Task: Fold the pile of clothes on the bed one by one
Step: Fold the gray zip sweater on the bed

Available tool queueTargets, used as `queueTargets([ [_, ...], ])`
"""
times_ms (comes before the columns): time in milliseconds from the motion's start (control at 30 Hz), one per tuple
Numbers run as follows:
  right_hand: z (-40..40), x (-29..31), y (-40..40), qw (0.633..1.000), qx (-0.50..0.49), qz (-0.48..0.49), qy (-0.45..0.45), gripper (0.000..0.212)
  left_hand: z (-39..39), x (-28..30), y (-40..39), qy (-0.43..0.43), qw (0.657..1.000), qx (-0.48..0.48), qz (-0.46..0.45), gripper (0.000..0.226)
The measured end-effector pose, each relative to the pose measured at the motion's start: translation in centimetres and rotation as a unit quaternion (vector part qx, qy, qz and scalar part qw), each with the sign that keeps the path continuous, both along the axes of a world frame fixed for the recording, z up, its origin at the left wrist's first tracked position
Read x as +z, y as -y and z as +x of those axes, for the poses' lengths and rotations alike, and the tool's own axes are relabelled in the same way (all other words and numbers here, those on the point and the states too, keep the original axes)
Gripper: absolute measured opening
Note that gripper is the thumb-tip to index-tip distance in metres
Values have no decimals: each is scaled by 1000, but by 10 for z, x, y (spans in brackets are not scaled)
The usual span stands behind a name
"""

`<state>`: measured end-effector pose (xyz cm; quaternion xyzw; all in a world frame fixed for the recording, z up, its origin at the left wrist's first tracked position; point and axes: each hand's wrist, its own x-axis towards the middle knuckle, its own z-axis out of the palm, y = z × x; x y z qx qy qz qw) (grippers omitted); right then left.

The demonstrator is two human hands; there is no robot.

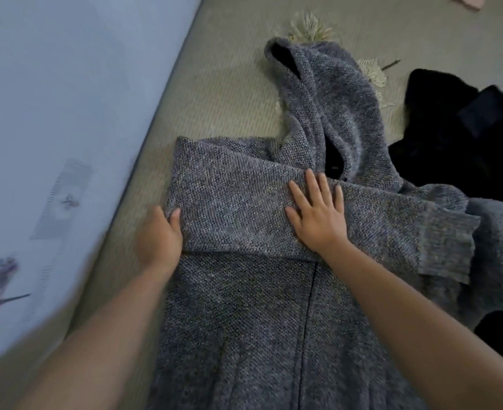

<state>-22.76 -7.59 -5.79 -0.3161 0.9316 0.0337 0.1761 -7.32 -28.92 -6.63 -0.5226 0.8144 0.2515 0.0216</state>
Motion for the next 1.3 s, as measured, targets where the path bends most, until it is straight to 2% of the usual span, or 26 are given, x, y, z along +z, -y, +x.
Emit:
queueTargets([
  [133, 0, -2, 0, 1000, -10, -6, 17, 54, -7, 7, -9, 9, 999, -29, -32, 31],
  [267, 0, 11, -6, 994, -19, -79, 69, 51, -10, 19, -10, 18, 970, -218, -106, 52],
  [367, 16, 31, -31, 973, -72, -203, 86, 48, -22, 32, -29, -10, 946, -309, -98, 49],
  [467, 42, 58, -84, 945, -132, -301, 5, 43, -34, 39, -73, -61, 907, -410, -80, 44],
  [567, 66, 79, -161, 926, -189, -311, -99, 35, -43, 40, -128, -84, 868, -489, -25, 46],
  [700, 82, 102, -261, 875, -356, -288, -155, 31, -59, 40, -208, -94, 802, -589, 13, 53],
  [767, 82, 105, -297, 842, -446, -260, -155, 37, -73, 41, -244, -104, 783, -612, 22, 56],
  [867, 74, 97, -332, 774, -595, -206, -67, 69, -96, 50, -291, -119, 786, -606, 43, 60],
  [933, 68, 86, -343, 739, -649, -181, -2, 84, -109, 53, -312, -85, 799, -593, 58, 63],
  [967, 64, 80, -345, 737, -655, -167, 13, 81, -112, 51, -317, -50, 801, -593, 61, 65],
  [1033, 52, 70, -345, 744, -651, -149, 14, 60, -115, 50, -316, 21, 792, -608, 48, 67],
  [1133, 38, 68, -343, 702, -680, -208, 37, 27, -113, 59, -306, 93, 766, -635, 38, 67],
  [1200, 36, 72, -347, 687, -681, -252, 36, 21, -114, 66, -306, 134, 755, -641, 35, 66],
  [1300, 36, 88, -358, 655, -669, -351, 1, 16, -118, 71, -312, 157, 755, -635, 38, 65],
])
